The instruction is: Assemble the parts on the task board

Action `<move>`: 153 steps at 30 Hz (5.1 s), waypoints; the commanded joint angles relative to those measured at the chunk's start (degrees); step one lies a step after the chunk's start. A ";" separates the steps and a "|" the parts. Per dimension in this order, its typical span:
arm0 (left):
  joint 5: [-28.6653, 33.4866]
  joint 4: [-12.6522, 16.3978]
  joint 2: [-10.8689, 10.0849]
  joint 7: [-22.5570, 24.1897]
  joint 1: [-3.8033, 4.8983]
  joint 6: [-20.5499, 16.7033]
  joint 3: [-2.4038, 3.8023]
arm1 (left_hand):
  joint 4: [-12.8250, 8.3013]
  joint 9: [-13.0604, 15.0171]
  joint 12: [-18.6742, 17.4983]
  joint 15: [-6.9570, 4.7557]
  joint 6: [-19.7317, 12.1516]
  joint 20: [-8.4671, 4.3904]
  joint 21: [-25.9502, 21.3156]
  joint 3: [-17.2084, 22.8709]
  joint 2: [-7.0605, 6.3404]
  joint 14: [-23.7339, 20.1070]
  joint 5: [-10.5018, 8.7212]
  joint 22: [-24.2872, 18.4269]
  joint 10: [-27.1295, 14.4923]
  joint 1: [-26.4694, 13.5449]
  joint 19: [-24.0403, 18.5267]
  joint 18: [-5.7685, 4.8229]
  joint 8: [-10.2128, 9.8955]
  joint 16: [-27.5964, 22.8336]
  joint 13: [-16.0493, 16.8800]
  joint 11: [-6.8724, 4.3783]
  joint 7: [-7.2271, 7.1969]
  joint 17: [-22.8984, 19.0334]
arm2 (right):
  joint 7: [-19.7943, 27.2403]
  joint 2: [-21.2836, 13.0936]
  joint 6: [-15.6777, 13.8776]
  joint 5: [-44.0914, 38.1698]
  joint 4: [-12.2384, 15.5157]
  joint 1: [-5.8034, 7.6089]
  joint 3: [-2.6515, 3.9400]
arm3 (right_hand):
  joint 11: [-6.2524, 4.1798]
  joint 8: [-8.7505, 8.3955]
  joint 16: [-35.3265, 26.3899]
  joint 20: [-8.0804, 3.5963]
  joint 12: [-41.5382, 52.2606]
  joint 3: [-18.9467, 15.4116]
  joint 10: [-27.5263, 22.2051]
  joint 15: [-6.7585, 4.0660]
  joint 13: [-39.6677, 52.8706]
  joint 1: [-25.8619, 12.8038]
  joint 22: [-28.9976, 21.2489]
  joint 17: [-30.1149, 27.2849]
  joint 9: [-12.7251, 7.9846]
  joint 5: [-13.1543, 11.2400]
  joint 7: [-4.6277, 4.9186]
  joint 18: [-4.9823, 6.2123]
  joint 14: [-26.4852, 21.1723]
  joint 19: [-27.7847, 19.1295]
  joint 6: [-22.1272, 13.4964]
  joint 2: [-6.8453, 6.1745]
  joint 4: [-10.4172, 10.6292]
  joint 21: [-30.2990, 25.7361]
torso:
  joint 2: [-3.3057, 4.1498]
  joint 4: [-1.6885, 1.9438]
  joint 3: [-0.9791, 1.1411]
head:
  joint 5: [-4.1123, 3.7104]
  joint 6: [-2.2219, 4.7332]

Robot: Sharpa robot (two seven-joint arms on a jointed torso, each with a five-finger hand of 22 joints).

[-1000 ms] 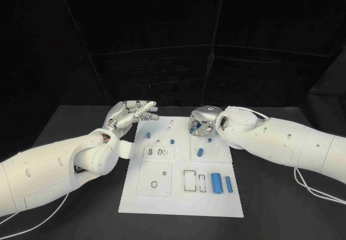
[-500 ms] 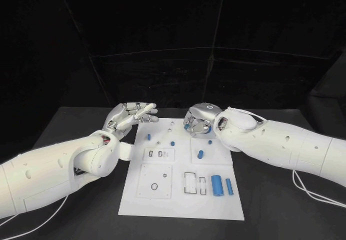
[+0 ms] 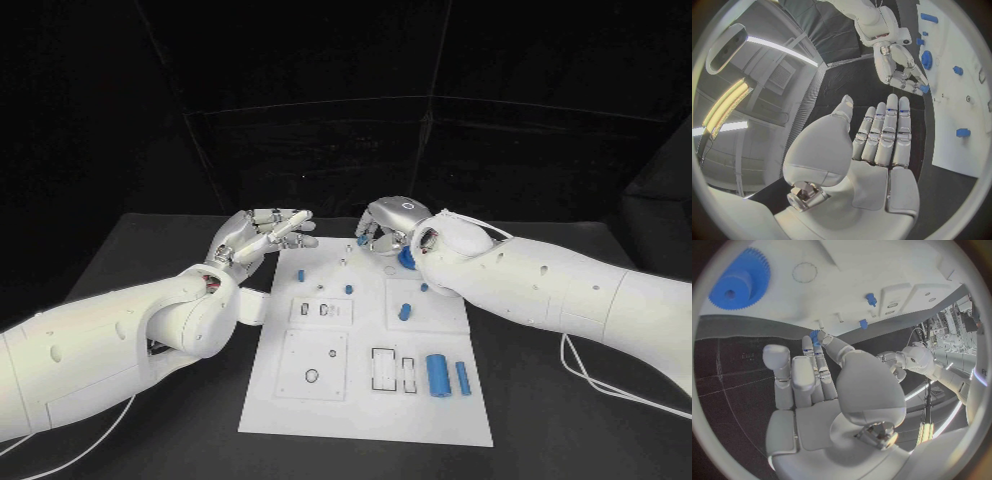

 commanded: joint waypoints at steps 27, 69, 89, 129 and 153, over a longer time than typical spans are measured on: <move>-0.29 0.13 0.27 -0.14 0.49 0.73 0.06 | -0.50 -0.08 -0.44 0.28 0.48 0.25 -0.25 -0.01 0.17 -0.20 0.22 -0.10 -0.08 0.45 -0.05 0.74 -0.25 -0.27 -0.07 0.36 0.18 0.07 | -1.05 5.36 5.61 0.33 -5.09 0.18 0.04 | 0.32 -0.28 0.73 0.30 -0.46 0.25 -0.51 -0.07 -0.10 -0.82 0.31 0.40 -0.14 -0.08 0.37 -1.12 1.07 -0.08 -0.44 -0.29 0.75 0.46 | 0.29 -0.01 -0.04 | 0.51 -0.49; -0.27 -0.01 -0.59 -0.59 0.70 0.80 0.05 | -0.78 -0.06 -0.71 0.41 0.60 0.35 -0.51 -0.08 0.30 -0.53 0.21 -0.31 -0.01 0.42 -0.11 0.72 -0.48 -0.88 -0.04 0.41 0.19 0.04 | -5.65 -13.07 4.67 12.82 12.34 0.76 1.81 | -1.34 0.37 4.44 -0.52 16.99 -13.14 6.23 -1.25 8.33 -3.93 0.97 3.93 -0.09 7.86 -0.42 -1.18 1.36 -0.20 -8.46 -8.56 9.06 1.63 | 0.08 -1.31 0.07 | 0.22 -0.22; -0.27 -1.05 0.18 -0.69 0.65 1.25 0.04 | -0.82 -0.05 -0.72 0.41 0.66 0.36 -0.54 -0.08 0.33 -0.56 0.21 -0.34 0.05 0.42 -0.11 0.72 -0.48 -0.95 -0.03 0.39 0.15 0.04 | -8.79 -14.38 14.35 14.88 9.41 0.74 2.05 | -0.43 2.72 13.07 0.13 57.81 -28.11 2.40 -0.37 52.33 7.17 9.15 18.71 -0.04 9.33 0.61 -2.58 3.08 3.26 -13.06 -5.59 19.83 6.84 | 0.21 -1.11 0.13 | -0.45 -0.29; -0.28 -1.59 0.44 -0.99 0.61 1.62 0.04 | -0.93 -0.04 -0.77 0.40 0.78 0.38 -0.63 -0.09 0.43 -0.55 0.21 -0.42 0.19 0.42 -0.09 0.74 -0.54 -1.13 -0.02 0.34 0.08 0.06 | -10.06 -11.06 15.60 4.69 7.13 0.00 2.02 | -0.60 5.37 14.79 0.20 67.72 -23.98 5.96 -0.37 64.02 11.40 12.59 22.41 0.13 6.71 0.41 -3.13 3.49 4.34 -10.77 -1.98 15.42 8.97 | 0.25 -1.18 0.06 | -0.74 -0.91; -0.28 -1.82 0.32 -1.15 0.60 1.61 0.04 | -0.96 -0.05 -0.82 0.40 0.77 0.38 -0.65 -0.08 0.49 -0.53 0.22 -0.44 0.19 0.41 -0.08 0.75 -0.58 -1.18 -0.02 0.34 0.07 0.07 | -11.10 -11.43 1.01 -0.69 15.65 -0.58 2.02 | -1.77 5.61 15.34 -0.75 72.56 -13.00 9.27 -1.38 70.38 7.68 15.74 23.76 0.00 10.16 -0.88 -3.69 3.72 5.99 -5.57 -1.66 14.18 10.77 | 0.26 -1.03 0.04 | -0.43 -0.69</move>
